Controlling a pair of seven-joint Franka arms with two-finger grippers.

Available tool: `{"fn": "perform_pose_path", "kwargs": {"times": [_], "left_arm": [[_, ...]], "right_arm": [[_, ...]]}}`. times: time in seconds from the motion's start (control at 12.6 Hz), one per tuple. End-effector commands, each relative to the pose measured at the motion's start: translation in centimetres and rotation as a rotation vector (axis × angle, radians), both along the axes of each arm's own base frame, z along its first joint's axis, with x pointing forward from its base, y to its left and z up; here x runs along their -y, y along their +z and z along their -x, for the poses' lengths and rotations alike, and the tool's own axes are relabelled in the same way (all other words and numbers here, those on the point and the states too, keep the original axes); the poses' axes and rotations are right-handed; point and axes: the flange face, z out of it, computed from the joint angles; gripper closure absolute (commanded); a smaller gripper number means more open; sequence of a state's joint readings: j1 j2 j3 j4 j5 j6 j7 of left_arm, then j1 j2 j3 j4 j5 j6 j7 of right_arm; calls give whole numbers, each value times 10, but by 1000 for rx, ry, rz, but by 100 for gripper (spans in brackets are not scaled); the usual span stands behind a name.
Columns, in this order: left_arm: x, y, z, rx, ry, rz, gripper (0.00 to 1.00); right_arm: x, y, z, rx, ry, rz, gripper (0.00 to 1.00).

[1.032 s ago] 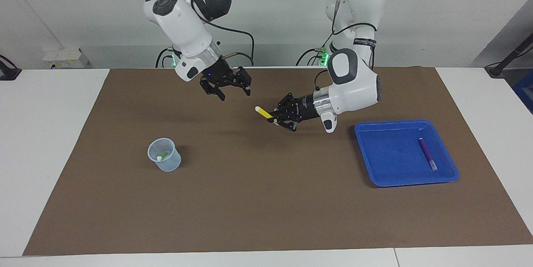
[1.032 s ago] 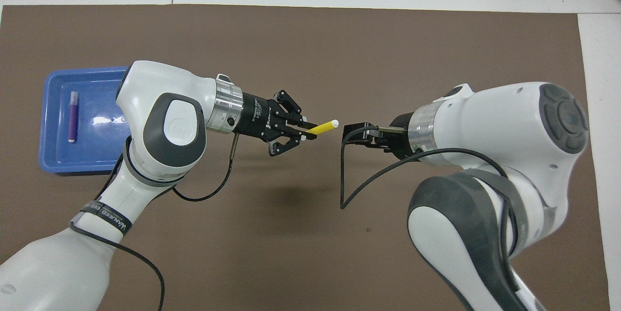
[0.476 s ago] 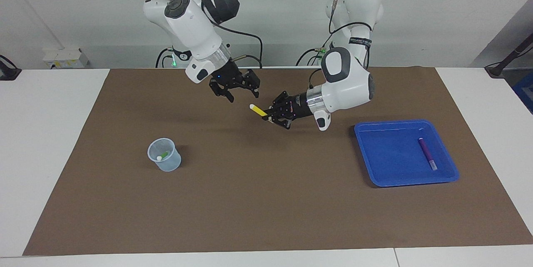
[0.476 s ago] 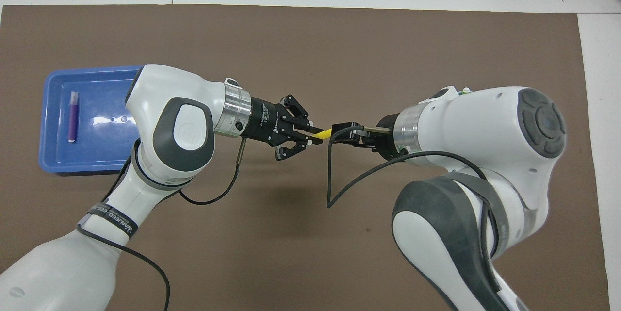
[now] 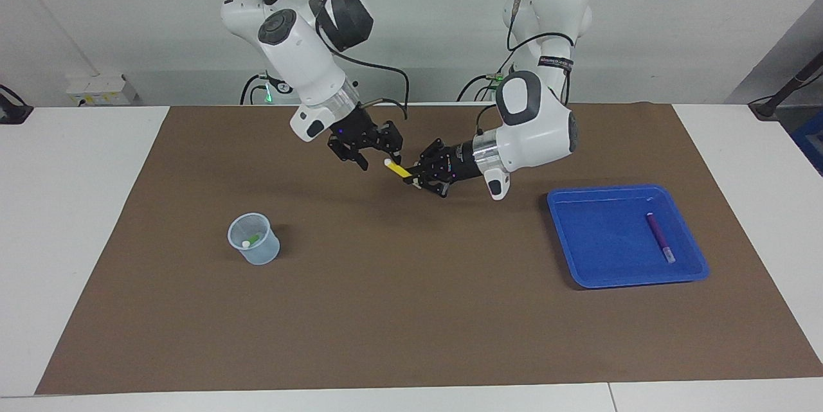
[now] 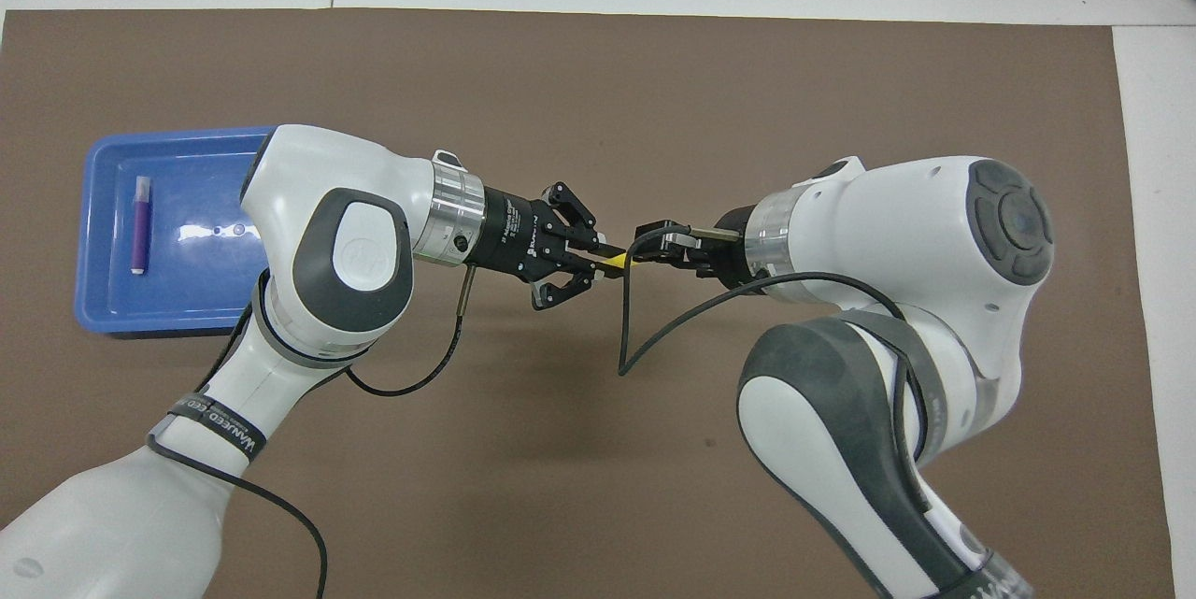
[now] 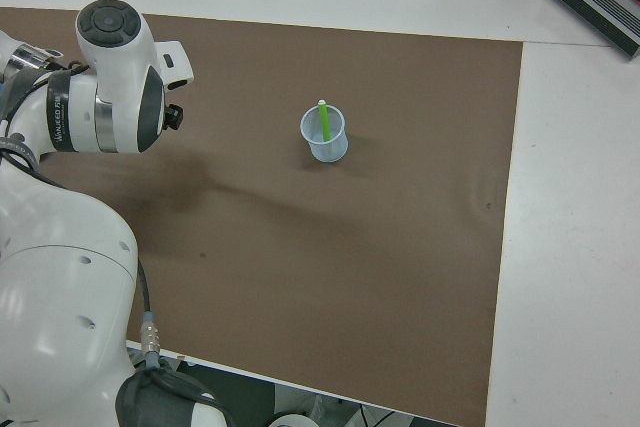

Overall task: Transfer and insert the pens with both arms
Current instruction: 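Grasp the yellow pen with the right gripper and open the left gripper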

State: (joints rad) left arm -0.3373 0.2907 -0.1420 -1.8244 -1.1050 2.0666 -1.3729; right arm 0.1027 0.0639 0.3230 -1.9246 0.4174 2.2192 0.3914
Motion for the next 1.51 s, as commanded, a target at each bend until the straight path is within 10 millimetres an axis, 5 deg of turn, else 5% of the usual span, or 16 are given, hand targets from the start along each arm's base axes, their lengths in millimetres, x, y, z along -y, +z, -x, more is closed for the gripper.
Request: {"fn": "perform_pose_path", "kwargs": {"times": [0.0, 1.19, 1.35, 1.43], "left_arm": [[0, 5, 10, -14, 14, 8, 100], [9, 6, 14, -8, 7, 4, 100], [9, 6, 15, -9, 5, 4, 100], [9, 6, 14, -7, 7, 5, 100]], "right_arm": [[-6, 4, -5, 3, -17, -32, 33], [-12, 7, -4, 10, -5, -36, 67], [-12, 7, -4, 9, -3, -35, 80], [-12, 7, -4, 8, -2, -35, 95]]}}
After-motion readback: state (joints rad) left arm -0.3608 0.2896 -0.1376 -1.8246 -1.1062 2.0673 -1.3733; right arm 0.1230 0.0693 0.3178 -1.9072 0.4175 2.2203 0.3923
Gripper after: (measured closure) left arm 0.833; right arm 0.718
